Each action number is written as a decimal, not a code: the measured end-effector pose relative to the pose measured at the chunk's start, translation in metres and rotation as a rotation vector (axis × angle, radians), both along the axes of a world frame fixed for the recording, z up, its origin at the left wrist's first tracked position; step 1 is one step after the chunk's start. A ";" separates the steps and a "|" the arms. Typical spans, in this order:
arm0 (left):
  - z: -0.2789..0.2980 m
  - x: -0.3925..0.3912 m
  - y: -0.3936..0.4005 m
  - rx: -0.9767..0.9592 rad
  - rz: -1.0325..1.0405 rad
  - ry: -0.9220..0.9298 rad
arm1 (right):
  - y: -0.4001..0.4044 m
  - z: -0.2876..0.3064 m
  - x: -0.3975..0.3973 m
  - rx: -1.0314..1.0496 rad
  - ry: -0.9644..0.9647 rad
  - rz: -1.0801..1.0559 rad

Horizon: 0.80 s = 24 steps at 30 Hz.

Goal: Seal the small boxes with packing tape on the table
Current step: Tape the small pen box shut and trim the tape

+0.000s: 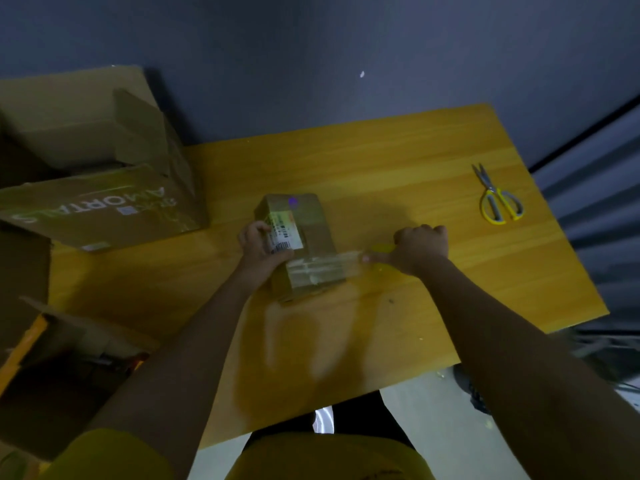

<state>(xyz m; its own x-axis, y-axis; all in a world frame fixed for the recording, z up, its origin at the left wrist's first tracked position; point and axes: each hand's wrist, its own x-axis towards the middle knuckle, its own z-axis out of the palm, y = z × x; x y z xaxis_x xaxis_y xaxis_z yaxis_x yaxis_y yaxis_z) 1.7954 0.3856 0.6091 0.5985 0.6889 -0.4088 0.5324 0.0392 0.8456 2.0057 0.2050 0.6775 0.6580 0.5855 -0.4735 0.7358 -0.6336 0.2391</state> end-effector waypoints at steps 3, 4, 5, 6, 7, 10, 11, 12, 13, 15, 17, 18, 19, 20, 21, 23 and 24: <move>-0.008 -0.004 0.005 -0.062 -0.028 0.015 | -0.002 -0.004 0.001 0.053 0.083 -0.016; -0.010 -0.003 0.006 -0.075 -0.029 0.012 | -0.005 -0.005 0.003 0.078 0.120 -0.023; -0.011 -0.002 0.005 -0.079 -0.024 0.003 | -0.009 -0.006 0.004 0.103 0.163 -0.032; -0.012 0.000 0.004 -0.064 -0.020 0.004 | -0.013 -0.006 0.005 0.123 0.216 -0.044; -0.012 0.002 0.002 -0.042 -0.019 0.013 | -0.018 -0.005 0.007 0.142 0.266 -0.058; -0.007 0.010 -0.002 0.015 -0.070 0.083 | -0.031 -0.004 0.009 0.184 0.371 -0.110; -0.005 0.014 -0.003 0.018 -0.088 0.109 | -0.034 -0.004 0.009 0.174 0.374 -0.104; -0.002 0.018 -0.004 0.033 -0.104 0.143 | -0.037 -0.004 0.008 0.147 0.367 -0.084; -0.001 0.022 -0.006 0.069 -0.119 0.181 | -0.039 -0.004 0.007 0.124 0.364 -0.060; 0.001 0.027 -0.010 0.185 -0.167 0.242 | -0.045 -0.005 0.003 0.092 0.381 -0.022; 0.005 0.031 -0.017 0.238 -0.202 0.268 | -0.056 -0.012 -0.003 0.048 0.346 0.057; 0.007 0.033 -0.021 0.250 -0.218 0.276 | -0.063 -0.018 -0.008 0.032 0.315 0.100; 0.009 0.034 -0.023 0.266 -0.228 0.290 | -0.070 -0.026 -0.013 0.032 0.295 0.118; 0.012 0.036 -0.026 0.295 -0.231 0.319 | -0.076 -0.033 -0.017 0.040 0.287 0.116; 0.014 0.039 -0.029 0.330 -0.230 0.352 | -0.081 -0.040 -0.020 0.055 0.289 0.112; 0.021 0.045 -0.035 0.415 -0.226 0.447 | -0.088 -0.044 -0.019 0.099 0.331 0.142; 0.024 0.049 -0.040 0.455 -0.226 0.504 | -0.091 -0.044 -0.014 0.137 0.373 0.158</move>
<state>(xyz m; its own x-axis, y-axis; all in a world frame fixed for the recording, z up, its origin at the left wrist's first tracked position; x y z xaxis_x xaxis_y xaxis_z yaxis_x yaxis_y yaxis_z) 1.8447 0.3460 0.6332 0.5608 0.7383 -0.3748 0.8161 -0.4164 0.4008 1.9917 0.1144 0.6334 0.3535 0.7394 -0.5730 0.8464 -0.5137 -0.1408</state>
